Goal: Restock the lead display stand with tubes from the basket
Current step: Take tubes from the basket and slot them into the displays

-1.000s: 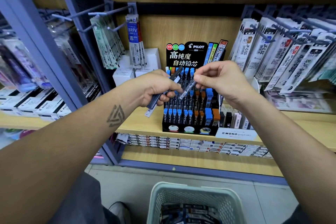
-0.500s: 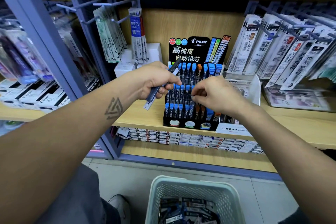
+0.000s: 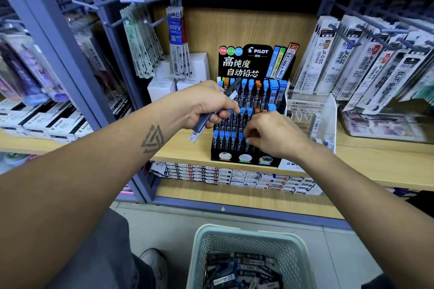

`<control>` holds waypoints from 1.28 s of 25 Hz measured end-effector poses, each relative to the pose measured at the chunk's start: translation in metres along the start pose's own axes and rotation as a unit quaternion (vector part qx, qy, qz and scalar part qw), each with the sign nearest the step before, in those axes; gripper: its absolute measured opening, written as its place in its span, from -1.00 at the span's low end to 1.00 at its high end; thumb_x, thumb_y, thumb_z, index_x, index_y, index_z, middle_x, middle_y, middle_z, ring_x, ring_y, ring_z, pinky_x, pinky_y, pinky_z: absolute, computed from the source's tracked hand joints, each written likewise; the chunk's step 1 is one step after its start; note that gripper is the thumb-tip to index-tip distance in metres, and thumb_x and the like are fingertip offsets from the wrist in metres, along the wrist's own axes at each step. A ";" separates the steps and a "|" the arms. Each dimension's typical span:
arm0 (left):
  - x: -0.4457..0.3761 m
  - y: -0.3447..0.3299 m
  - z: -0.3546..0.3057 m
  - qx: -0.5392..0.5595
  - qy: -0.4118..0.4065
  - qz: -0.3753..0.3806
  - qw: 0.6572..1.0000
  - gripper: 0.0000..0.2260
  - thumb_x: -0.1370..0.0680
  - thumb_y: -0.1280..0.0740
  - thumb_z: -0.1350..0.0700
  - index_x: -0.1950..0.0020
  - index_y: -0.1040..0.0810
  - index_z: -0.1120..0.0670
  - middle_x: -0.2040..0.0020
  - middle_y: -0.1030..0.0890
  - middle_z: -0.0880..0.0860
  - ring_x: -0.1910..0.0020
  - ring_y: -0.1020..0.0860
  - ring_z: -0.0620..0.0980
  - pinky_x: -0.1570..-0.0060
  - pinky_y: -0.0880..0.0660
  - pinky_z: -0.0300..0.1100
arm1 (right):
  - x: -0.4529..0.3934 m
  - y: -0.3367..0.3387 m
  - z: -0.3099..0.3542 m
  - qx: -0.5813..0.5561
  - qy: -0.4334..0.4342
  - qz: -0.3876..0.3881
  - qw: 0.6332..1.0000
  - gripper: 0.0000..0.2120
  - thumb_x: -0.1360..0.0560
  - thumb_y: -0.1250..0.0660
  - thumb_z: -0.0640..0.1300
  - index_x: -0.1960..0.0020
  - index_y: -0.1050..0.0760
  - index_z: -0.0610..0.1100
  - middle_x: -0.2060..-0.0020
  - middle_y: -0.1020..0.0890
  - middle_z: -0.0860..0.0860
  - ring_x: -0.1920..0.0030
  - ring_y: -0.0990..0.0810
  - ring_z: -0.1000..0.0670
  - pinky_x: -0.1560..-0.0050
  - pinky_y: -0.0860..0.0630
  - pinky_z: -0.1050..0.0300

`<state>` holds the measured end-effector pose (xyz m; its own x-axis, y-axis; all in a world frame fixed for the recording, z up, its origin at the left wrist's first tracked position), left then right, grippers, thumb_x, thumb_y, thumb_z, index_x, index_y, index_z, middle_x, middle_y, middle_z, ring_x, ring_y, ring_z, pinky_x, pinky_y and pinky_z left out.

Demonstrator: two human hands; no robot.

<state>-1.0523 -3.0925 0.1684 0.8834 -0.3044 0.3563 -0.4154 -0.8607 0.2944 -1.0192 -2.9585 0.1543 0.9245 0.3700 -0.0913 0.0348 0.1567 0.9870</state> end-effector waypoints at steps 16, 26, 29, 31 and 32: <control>0.008 -0.039 0.000 0.049 0.024 0.148 0.987 -0.75 -0.65 -0.30 0.15 -0.20 -0.57 0.31 0.37 -0.49 0.09 0.56 -0.28 -0.13 0.58 -0.20 -0.32 | 0.005 0.023 -0.035 -0.668 -0.138 -0.076 0.728 -0.87 -0.44 -0.45 -0.39 0.02 -0.64 -0.28 0.21 -0.68 -0.18 0.26 -0.63 -0.02 0.18 -0.57 0.19; 0.000 -0.037 -0.007 0.088 -0.013 0.116 0.989 -0.89 -0.65 -0.26 0.23 0.07 -0.48 0.15 0.35 -0.51 0.14 0.59 -0.27 -0.11 0.56 -0.14 -0.35 | 0.017 0.033 -0.059 -0.698 -0.156 -0.096 0.692 -0.89 -0.48 -0.41 -0.40 0.06 -0.64 -0.23 0.22 -0.68 -0.16 0.27 -0.63 0.00 0.19 -0.60 0.19; -0.003 -0.051 -0.013 0.098 -0.020 0.125 0.987 -0.91 -0.66 -0.26 0.24 0.02 -0.52 0.19 0.33 -0.54 0.16 0.59 -0.29 -0.12 0.58 -0.17 -0.36 | 0.023 0.036 -0.059 -0.709 -0.145 -0.082 0.685 -0.88 -0.47 -0.42 -0.39 0.02 -0.64 -0.25 0.21 -0.69 -0.16 0.25 -0.66 -0.02 0.19 -0.61 0.21; -0.006 -0.065 -0.021 0.101 -0.030 0.129 0.986 -0.92 -0.66 -0.26 0.23 -0.01 -0.52 0.20 0.31 -0.57 0.17 0.59 -0.29 -0.12 0.57 -0.17 -0.35 | 0.031 0.042 -0.068 -0.705 -0.147 -0.091 0.688 -0.85 -0.47 -0.41 -0.39 -0.04 -0.62 -0.30 0.23 -0.69 -0.16 0.28 -0.66 -0.02 0.20 -0.62 0.22; -0.009 -0.073 -0.026 0.101 -0.037 0.130 0.986 -0.93 -0.66 -0.26 0.23 -0.01 -0.52 0.19 0.30 -0.59 0.18 0.58 -0.29 -0.11 0.56 -0.17 -0.34 | 0.036 0.047 -0.075 -0.700 -0.151 -0.103 0.691 -0.83 -0.47 -0.41 -0.39 -0.05 -0.61 -0.31 0.25 -0.69 -0.17 0.29 -0.66 -0.02 0.21 -0.63 0.22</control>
<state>-1.0353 -3.0163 0.1673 0.7689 -0.5484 0.3287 -0.5851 -0.8108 0.0159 -1.0132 -2.8693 0.1878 0.9990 0.0335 0.0288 -0.0286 0.9873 -0.1563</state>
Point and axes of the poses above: each hand's wrist, its own x-axis away from the middle knuckle, its own y-axis out of the back of the hand, z = x × y, the point moved 8 cm from there along -x, towards the middle knuckle
